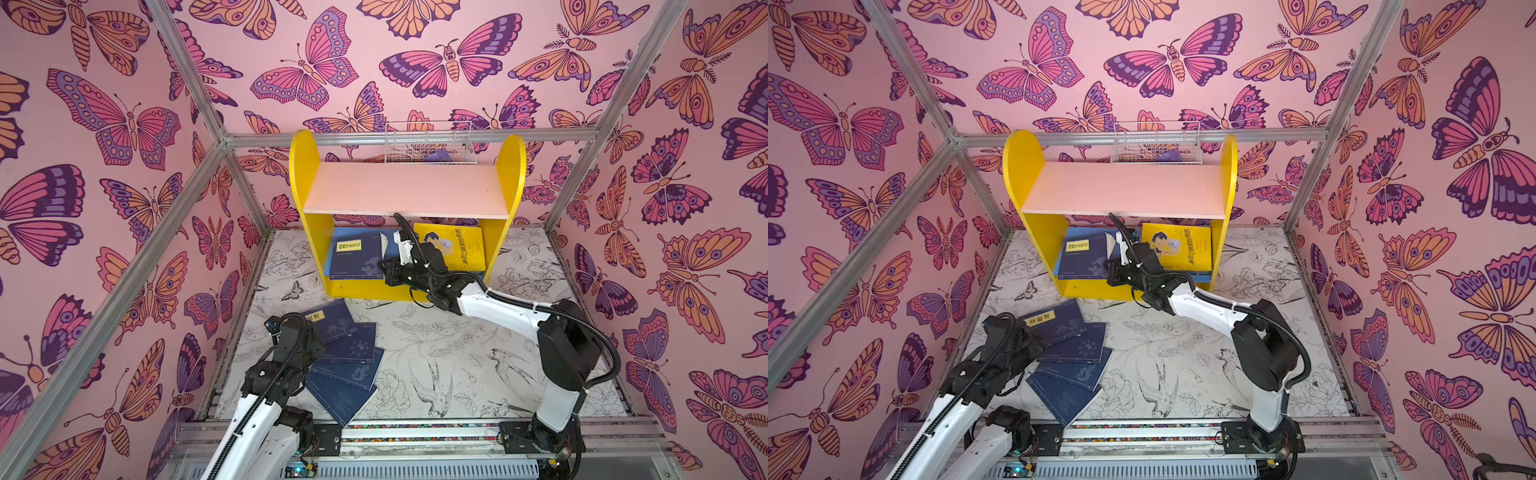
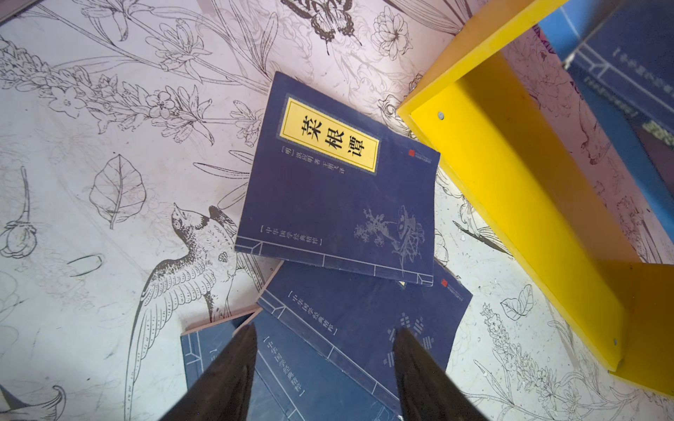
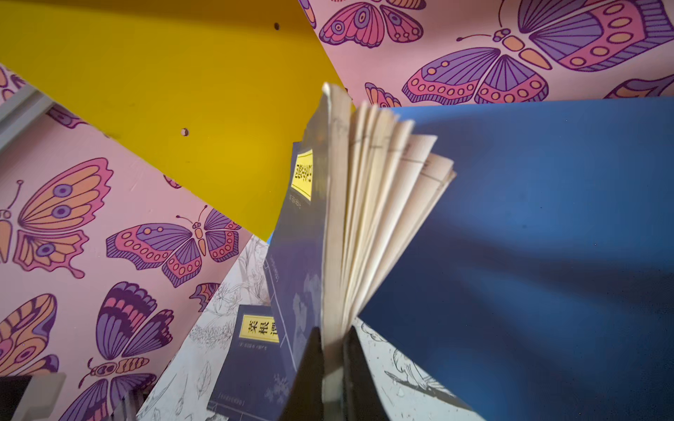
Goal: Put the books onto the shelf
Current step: 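Grasp the top blue book with the right gripper and lift it toward the shelf, then stand the blue book upright on the blue shelf with the right gripper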
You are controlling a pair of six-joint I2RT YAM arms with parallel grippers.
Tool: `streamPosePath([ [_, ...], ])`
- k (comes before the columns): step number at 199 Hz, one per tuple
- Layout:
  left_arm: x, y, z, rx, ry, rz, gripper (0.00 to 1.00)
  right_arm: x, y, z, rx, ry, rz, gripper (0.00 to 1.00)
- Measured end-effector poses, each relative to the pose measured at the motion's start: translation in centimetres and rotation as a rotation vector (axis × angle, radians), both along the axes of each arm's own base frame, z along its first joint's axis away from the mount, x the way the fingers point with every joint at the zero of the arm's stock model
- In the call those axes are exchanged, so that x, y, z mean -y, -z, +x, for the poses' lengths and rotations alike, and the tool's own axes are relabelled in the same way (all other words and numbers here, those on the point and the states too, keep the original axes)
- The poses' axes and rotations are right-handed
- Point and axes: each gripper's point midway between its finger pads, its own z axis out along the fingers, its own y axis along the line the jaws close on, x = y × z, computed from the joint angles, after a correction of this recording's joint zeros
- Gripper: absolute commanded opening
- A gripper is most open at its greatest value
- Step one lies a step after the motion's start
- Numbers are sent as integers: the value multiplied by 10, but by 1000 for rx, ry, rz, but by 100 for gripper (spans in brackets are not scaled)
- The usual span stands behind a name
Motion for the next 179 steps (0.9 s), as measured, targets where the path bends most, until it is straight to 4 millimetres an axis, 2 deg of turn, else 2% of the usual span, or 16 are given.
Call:
streamPosePath([
  [55, 1, 5, -2, -13, 5, -3, 63, -11, -11, 22, 11, 42, 15, 0],
  [102, 1, 9, -2, -30, 7, -2, 63, -12, -6, 35, -21, 37, 12, 0],
  [133, 3, 10, -2, -34, 11, -7, 63, -8, 1, 39, -90, 8, 56, 0],
  [179, 5, 12, -2, -43, 20, -17, 63, -7, 8, 34, -166, -57, 109, 0],
])
